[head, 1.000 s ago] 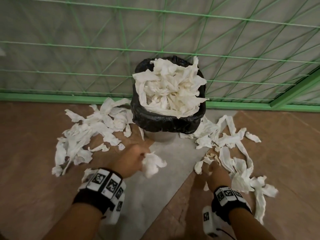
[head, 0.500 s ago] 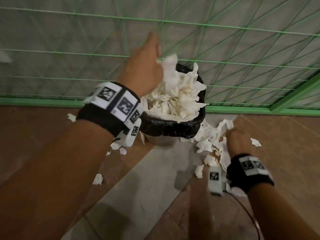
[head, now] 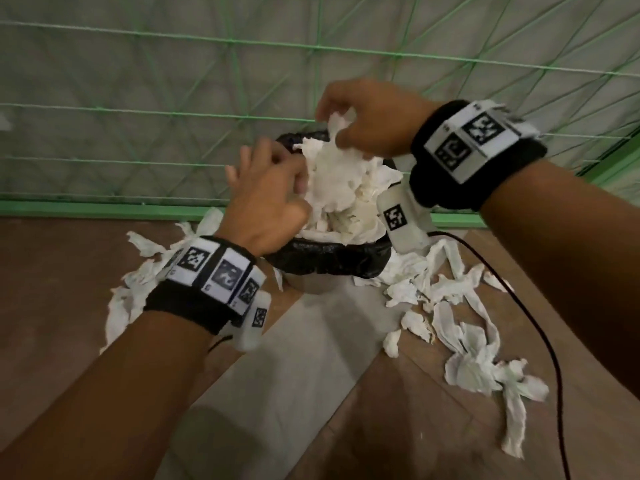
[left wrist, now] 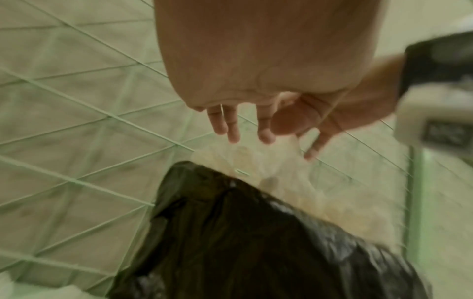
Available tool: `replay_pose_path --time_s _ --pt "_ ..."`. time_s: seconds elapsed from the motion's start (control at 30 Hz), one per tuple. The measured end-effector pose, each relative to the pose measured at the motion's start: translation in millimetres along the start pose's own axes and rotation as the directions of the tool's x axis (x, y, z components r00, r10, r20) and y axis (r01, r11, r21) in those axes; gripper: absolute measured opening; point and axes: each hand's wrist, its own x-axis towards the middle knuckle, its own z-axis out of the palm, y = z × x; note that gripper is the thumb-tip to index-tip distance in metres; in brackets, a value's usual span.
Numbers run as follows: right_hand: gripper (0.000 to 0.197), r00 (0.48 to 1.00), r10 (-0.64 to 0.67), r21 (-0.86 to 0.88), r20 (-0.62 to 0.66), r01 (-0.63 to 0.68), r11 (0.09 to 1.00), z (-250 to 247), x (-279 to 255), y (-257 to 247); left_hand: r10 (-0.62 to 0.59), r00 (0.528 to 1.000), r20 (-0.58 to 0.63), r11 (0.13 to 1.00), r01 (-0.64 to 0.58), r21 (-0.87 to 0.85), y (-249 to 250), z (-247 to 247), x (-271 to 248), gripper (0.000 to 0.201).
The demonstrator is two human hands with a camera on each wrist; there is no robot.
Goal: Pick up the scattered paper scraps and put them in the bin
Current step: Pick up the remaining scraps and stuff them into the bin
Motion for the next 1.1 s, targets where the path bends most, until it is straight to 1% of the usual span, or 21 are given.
replay_pose_path --time_s 0.07,0.17,0.23,0.27,0.3,0.37,0.4,0.43,0.47,0.5,0.53,0.57,0.6,0.63,0.67,0.77,0.83,0.87,0.93,1.0,1.1 --pt "0.041 1.0 0.01 0.012 0.02 -0.01 1.0 6.6 -3.5 4.9 -0.101 0.99 -0.097 0.984 0.085 -0.156 -13.0 -8.0 -6.6 0.021" --pt "0.043 0.984 0.121 0.23 -0.133 -0.088 0.969 2.2 -16.0 27.6 -0.31 0.929 -0.203 0.915 0.234 -0.33 -55.9 -6.1 -13.8 0.019" --pt "0.039 0.934 0.28 0.436 -0.22 -0.163 0.885 1.9 -33.3 60.2 -0.437 0.876 -0.203 0.886 0.38 -0.267 -99.8 4.5 -23.0 0.016" --pt "0.037 0.9 0.368 0.514 -0.232 -0.208 0.832 5.5 -42.2 79.3 -0.5 0.852 -0.159 0.862 0.471 -0.186 -118.9 9.9 -30.0 0.019" --pt "0.035 0.859 0.467 0.518 -0.207 -0.309 0.798 18.9 -57.9 105.3 -0.571 0.817 -0.084 0.821 0.566 -0.073 -143.6 19.5 -43.2 0.027" --pt "0.031 0.758 0.648 0.401 -0.074 -0.572 0.715 56.5 -96.6 161.9 -0.679 0.729 0.083 0.733 0.668 0.132 -177.9 36.3 -75.9 0.052" --pt "0.034 0.686 0.727 0.295 0.015 -0.698 0.652 83.1 -123.1 194.3 -0.71 0.688 0.152 0.702 0.676 0.224 -191.4 44.9 -96.0 0.061" --pt "0.046 0.578 0.807 0.191 0.119 -0.811 0.553 116.0 -152.9 230.5 -0.712 0.669 0.213 0.698 0.641 0.319 -204.8 55.4 -117.7 0.066" --pt "0.069 0.452 0.872 0.069 0.19 -0.892 0.447 155.1 -184.8 274.1 -0.705 0.662 0.254 0.7 0.592 0.4 -214.8 63.7 -139.4 0.07" --pt "0.089 0.352 0.909 -0.057 0.223 -0.926 0.373 186.0 -212.6 295.2 -0.688 0.676 0.263 0.708 0.546 0.449 -227.5 73.2 -159.2 0.07" --pt "0.093 0.303 0.918 -0.133 0.257 -0.93 0.344 206.2 -231.4 295.5 -0.678 0.69 0.252 0.701 0.505 0.504 -231.5 78.2 -172.2 0.072" --pt "0.079 0.292 0.916 -0.152 0.274 -0.927 0.342 221.5 -246.0 290.8 -0.674 0.696 0.246 0.69 0.475 0.546 -238.3 83.2 -181.0 0.077" --pt "0.055 0.306 0.909 -0.202 0.283 -0.908 0.368 231.2 -251.6 277.6 -0.674 0.701 0.233 0.675 0.457 0.579 -234.4 83.0 -184.2 0.078" --pt "0.036 0.344 0.904 -0.252 0.254 -0.879 0.406 236.5 -255.9 264.2 -0.691 0.687 0.225 0.657 0.469 0.59 -233.7 84.1 -184.1 0.073" --pt "0.03 0.374 0.898 -0.35 0.231 -0.829 0.436 241.0 -256.1 252.2 -0.707 0.673 0.218 0.643 0.482 0.595 -224.5 80.2 -180.2 0.062" --pt "0.032 0.413 0.886 -0.425 0.209 -0.778 0.463 234.1 -238.9 239.1 -0.692 0.693 0.202 0.666 0.506 0.548 -212.8 76.4 -169.5 0.03" --pt "0.031 0.498 0.848 -0.417 0.183 -0.742 0.526 219.4 -221.4 235.5 -0.671 0.723 0.168 0.7 0.542 0.464 -210.9 75.0 -165.6 0.019" --pt "0.031 0.528 0.826 -0.399 0.198 -0.726 0.56 209.1 -211.2 235.5 -0.665 0.73 0.159 0.706 0.546 0.45 -208.8 73.7 -162.5 0.018" --pt "0.032 0.548 0.813 -0.309 0.194 -0.753 0.581 185.7 -193.1 233.8 -0.64 0.759 0.121 0.726 0.545 0.42 -202.4 73.1 -155.3 0.022" --pt "0.025 0.609 0.777 -0.151 0.16 -0.762 0.629 155.8 -176.8 221.5 -0.607 0.792 0.07 0.742 0.532 0.408 -193.1 69.8 -144.3 0.026" --pt "0.02 0.727 0.685 0.083 -0.037 -0.681 0.727 101.5 -150.0 191.6 -0.581 0.81 0.081 0.736 0.48 0.477 -181.4 62.2 -132.8 0.034"
